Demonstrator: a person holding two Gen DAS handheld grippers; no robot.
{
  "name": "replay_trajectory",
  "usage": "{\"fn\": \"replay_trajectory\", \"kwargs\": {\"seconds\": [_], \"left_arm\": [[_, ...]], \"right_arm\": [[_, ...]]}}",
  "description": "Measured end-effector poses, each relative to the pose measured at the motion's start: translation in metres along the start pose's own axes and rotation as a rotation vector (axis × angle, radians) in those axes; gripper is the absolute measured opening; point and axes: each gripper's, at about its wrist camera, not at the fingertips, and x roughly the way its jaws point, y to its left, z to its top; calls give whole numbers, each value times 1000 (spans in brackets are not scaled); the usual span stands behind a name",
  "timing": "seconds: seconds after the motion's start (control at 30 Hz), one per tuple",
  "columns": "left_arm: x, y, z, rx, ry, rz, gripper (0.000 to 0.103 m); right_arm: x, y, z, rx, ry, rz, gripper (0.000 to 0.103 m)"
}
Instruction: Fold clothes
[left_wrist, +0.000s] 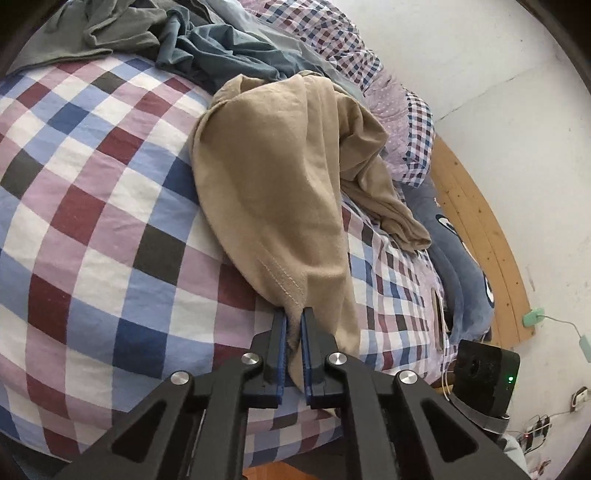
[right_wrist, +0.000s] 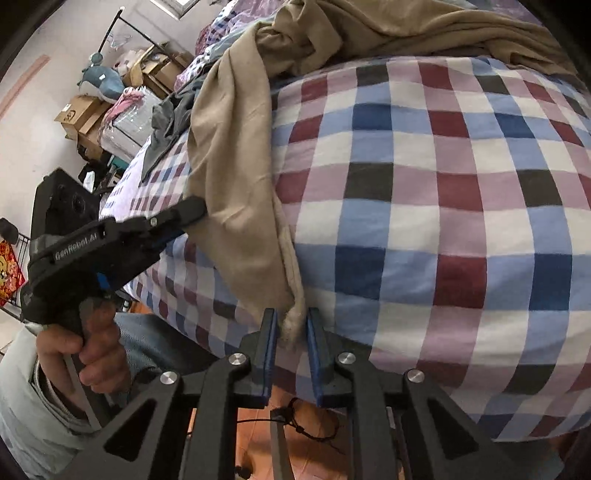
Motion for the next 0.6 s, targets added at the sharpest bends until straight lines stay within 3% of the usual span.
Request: {"fn": "replay_trajectory", "kwargs": {"seconds": [0.1, 0.13, 0.23, 0.3, 0.37, 0.43, 0.6], "left_arm": [[1, 0, -1, 5, -1, 1, 6], [0, 0, -1, 6, -2, 4, 6], [-1, 3, 0, 1, -9, 24, 8], [-4, 5, 2, -13, -25, 48, 19], [-8, 8, 4, -31, -56, 60, 48], [-16, 11, 6, -50, -100, 47, 59], [-25, 13, 12, -60, -164, 70, 63]], "right_arm": [[0, 5, 1, -20, -13, -21, 13], [0, 8, 1, -34, -17, -43, 3], [-9, 11, 2, -60, -66, -101, 3], [-26, 1, 5, -27, -125, -134, 2], [-43, -10, 9, 9, -185, -168, 2], [-60, -21, 12, 45, -244, -202, 2], [-113, -63, 18, 174, -391, -309, 2]]}}
